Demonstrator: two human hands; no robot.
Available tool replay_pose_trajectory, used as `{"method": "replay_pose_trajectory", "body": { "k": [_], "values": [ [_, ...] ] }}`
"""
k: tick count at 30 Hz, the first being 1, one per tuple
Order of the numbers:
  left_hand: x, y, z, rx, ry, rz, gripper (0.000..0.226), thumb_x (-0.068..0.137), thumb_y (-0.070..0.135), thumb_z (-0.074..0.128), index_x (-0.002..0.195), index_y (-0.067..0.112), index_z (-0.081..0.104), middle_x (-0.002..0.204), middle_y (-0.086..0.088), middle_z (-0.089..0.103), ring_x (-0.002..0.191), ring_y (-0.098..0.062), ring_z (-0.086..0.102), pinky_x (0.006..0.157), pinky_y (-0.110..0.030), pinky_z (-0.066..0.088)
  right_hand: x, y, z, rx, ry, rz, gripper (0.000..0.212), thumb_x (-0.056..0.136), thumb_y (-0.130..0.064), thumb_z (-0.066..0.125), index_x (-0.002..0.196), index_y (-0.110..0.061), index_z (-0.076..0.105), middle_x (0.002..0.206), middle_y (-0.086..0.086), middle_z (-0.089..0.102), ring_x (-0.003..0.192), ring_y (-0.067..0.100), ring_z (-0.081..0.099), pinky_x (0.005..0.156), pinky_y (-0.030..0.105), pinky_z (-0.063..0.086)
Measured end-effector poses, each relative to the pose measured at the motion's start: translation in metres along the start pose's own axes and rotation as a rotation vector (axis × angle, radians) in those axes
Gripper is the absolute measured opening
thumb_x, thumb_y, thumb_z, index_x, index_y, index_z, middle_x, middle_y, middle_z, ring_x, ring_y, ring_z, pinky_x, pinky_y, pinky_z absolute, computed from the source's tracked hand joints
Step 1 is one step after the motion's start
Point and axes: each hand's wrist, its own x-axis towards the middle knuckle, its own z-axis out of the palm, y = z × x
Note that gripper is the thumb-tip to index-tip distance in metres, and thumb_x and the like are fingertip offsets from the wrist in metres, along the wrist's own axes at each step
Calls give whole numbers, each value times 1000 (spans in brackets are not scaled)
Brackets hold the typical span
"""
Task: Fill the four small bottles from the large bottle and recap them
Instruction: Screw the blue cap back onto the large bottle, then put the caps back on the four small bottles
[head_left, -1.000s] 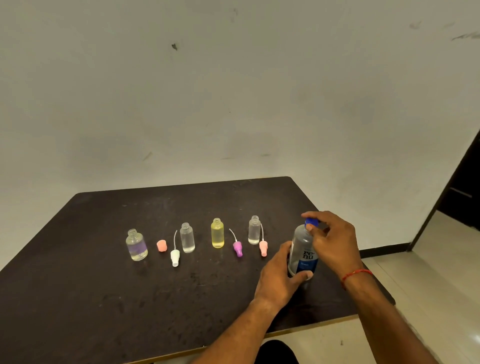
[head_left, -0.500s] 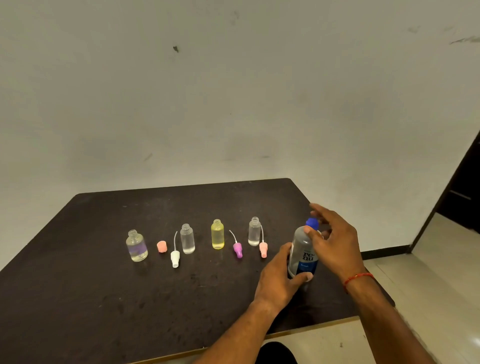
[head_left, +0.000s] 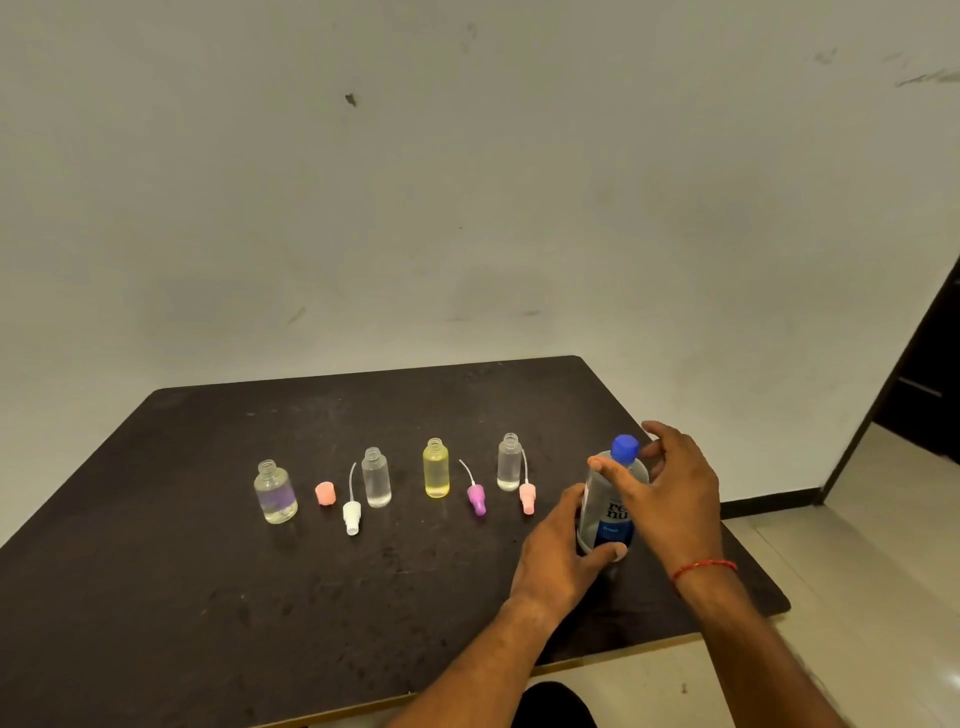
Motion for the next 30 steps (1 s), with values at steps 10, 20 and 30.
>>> {"method": "replay_pose_trajectory", "body": {
  "k": [10,20,30],
  "values": [
    [-18,-11,-16,-102,313,70,49,87,16,73,133,25,56,128,12,64,121,1,58,104,-26,50,-66,-15,8,192,218,-256,28,78,-11,77,101,-13,62,85,-2,58,73,9,57,65,14,48],
    [9,-31,-66,-162,645,4,18,92,11,70,108,21,71,98,11,71,93,-3,68,85,-26,57,-77,2,93,-58,-131,-126,41,84,-21,73,123,-16,60,113,-1,62,102,12,60,91,25,51],
    [42,-48,-59,-52,544,-59,53,92,31,76,140,17,59,137,2,64,124,-8,60,103,-32,52,-48,1,136,-280,-209,-41,33,95,-27,52,124,-12,53,115,9,60,107,24,56,90,35,50]
  ]
}}
